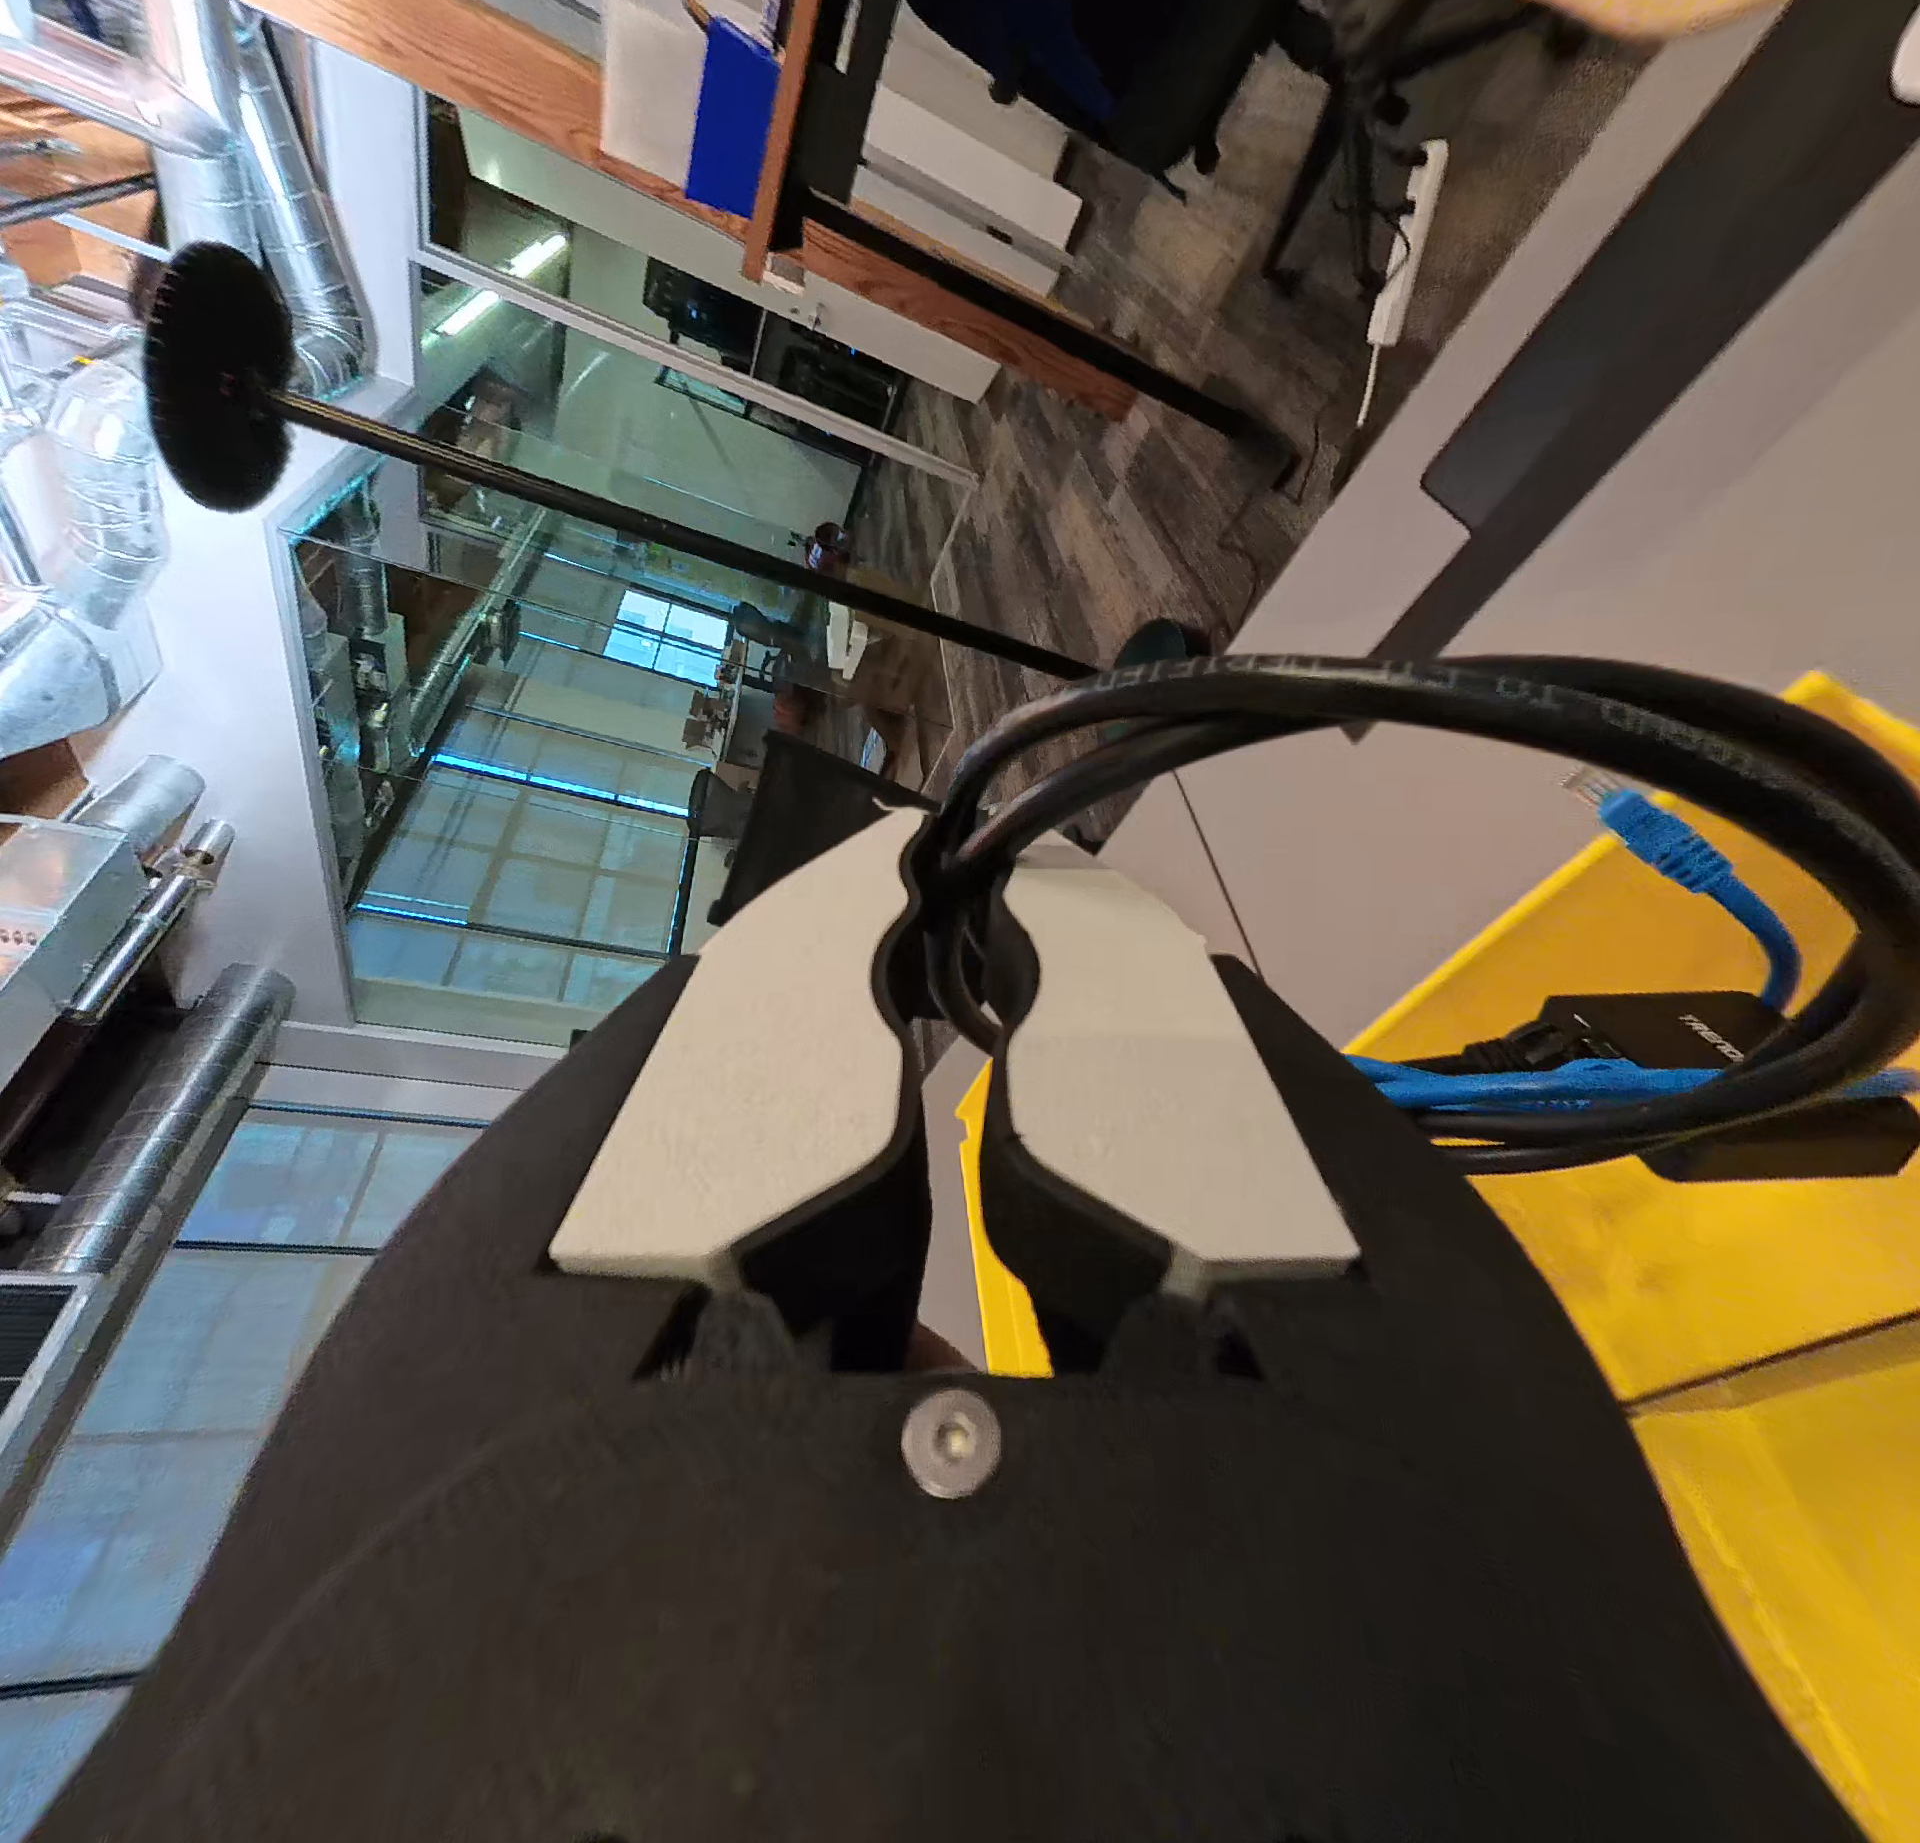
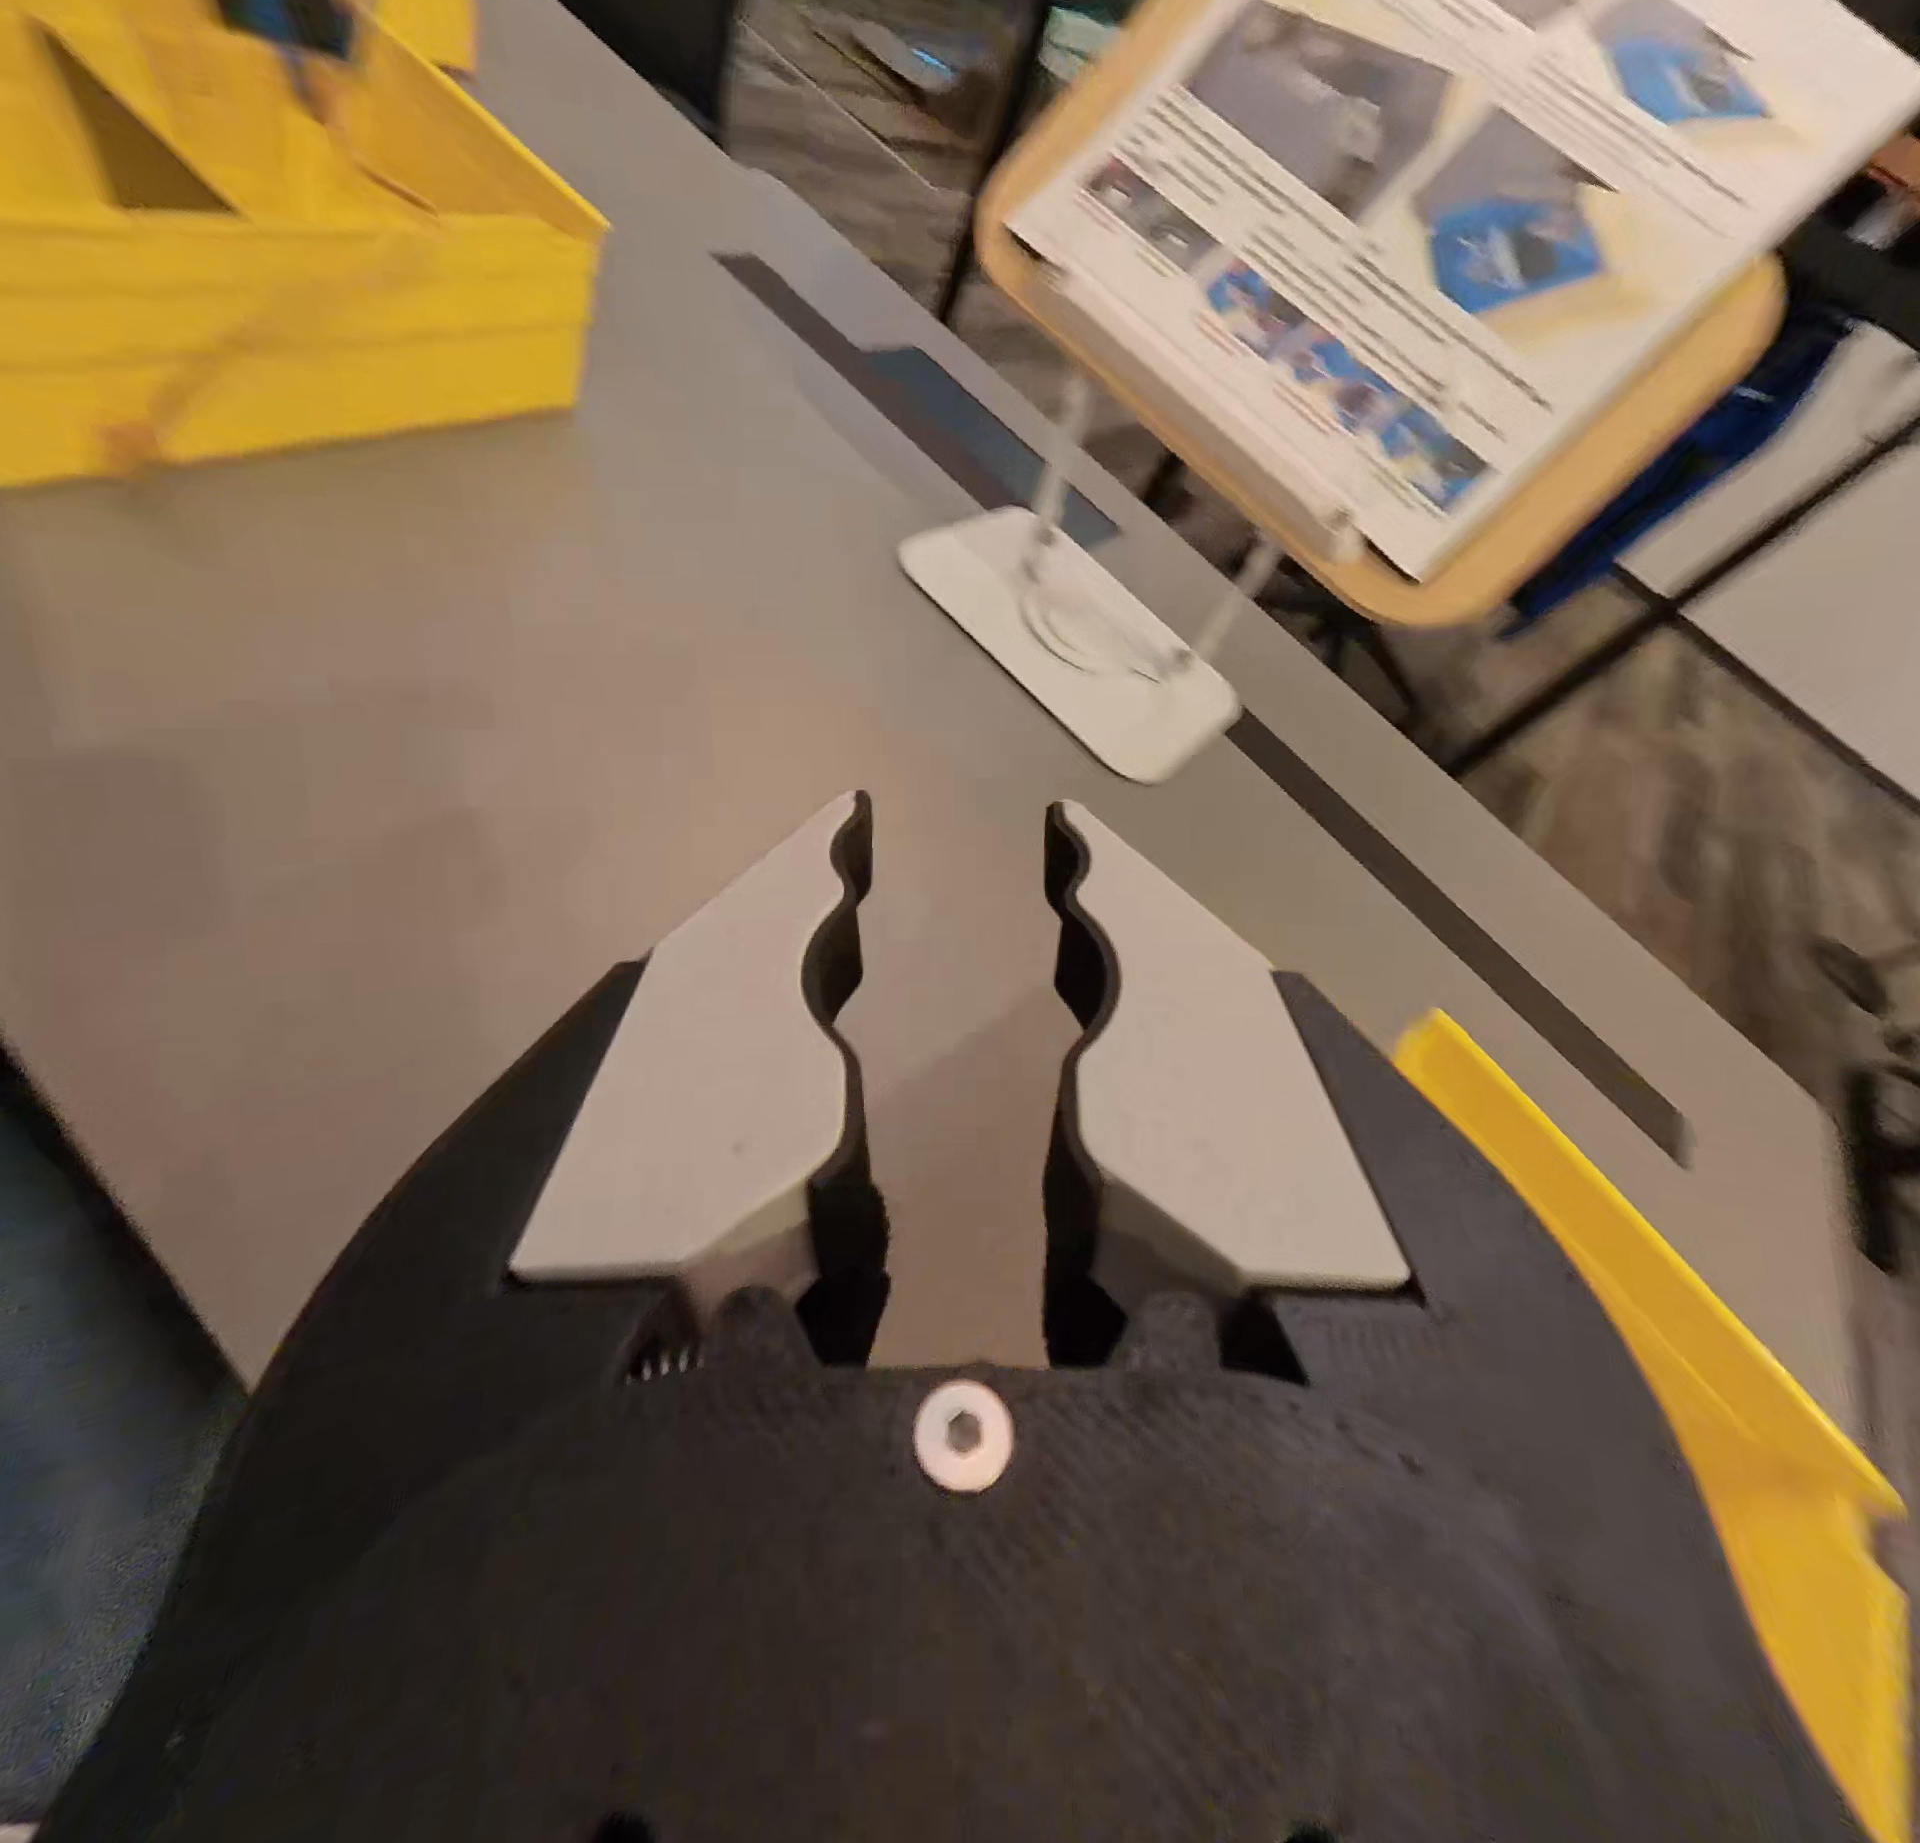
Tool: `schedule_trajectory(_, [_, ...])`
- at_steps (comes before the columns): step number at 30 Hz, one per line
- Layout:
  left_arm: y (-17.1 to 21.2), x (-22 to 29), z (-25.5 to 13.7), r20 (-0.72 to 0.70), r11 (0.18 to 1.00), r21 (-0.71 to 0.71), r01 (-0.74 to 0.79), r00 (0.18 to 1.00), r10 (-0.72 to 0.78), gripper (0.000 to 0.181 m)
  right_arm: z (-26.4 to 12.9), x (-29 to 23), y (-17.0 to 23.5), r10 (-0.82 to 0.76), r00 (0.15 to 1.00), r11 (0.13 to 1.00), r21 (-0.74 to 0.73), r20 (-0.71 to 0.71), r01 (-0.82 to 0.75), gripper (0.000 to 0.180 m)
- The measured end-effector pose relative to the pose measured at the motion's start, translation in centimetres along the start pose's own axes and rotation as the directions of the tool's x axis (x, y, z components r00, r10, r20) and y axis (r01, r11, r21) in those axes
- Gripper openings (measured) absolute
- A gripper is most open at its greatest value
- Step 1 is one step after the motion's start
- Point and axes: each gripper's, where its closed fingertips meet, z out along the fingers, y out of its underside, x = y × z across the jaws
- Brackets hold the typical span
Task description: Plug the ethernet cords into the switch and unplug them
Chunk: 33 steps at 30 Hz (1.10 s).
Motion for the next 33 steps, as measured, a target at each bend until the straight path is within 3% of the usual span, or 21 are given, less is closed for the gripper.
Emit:
schedule_trajectory(5, [-5.4, -1.9, -2.2, -0.020, 0.992, 0.085, 0.096, 0.995, -0.095, 0.005, 3.5, -6.1, -4.0, -0.085, 0.984, 0.995, 0.066, 0.157, 0.076, 0.045])
schedule_trajectory(8, [-9.9, -1.4, -4.5, -0.092, 0.960, 0.180, 0.213, 0.976, -0.199, 0.005, 5.8, -8.1, -6.0, -0.202, 0.971, 0.977, 0.097, 0.128, 0.190, 0.049])
schedule_trajectory(14, [-18.7, 2.7, -7.7, -0.202, 0.917, 0.304, 0.256, 0.959, -0.201, 0.005, 10.4, -12.8, -7.1, -0.272, 0.944, 0.962, 0.085, 0.186, 0.260, 0.067])
schedule_trajectory(17, [-22.3, 4.8, -8.8, -0.270, 0.896, 0.346, 0.280, 0.944, -0.191, 0.005, 11.3, -13.2, -7.9, -0.335, 0.937, 0.939, 0.115, 0.097, 0.324, 0.075])
schedule_trajectory(21, [-25.8, 7.3, -10.3, -0.358, 0.865, 0.386, 0.322, 0.916, -0.181, 0.005, 12.6, -9.6, -7.5, -0.340, 0.934, 0.934, 0.077, -0.107, 0.349, 0.084])
schedule_trajectory(23, [-27.0, 8.2, -11.3, -0.400, 0.849, 0.403, 0.343, 0.900, -0.174, 0.005, 13.3, -7.3, -6.1, -0.340, 0.927, 0.937, 0.024, -0.156, 0.348, 0.076])
schedule_trajectory(28, [-27.8, 9.1, -12.9, -0.444, 0.833, 0.422, 0.356, 0.883, -0.153, 0.005, 13.8, -2.9, -3.6, -0.329, 0.930, 0.943, -0.008, -0.166, 0.332, 0.029])
schedule_trajectory(33, [-24.4, 9.8, -11.1, -0.451, 0.846, 0.381, 0.372, 0.874, -0.181, 0.006, 12.4, -1.0, -4.0, -0.323, 0.939, 0.944, 0.027, -0.122, 0.328, 0.022])
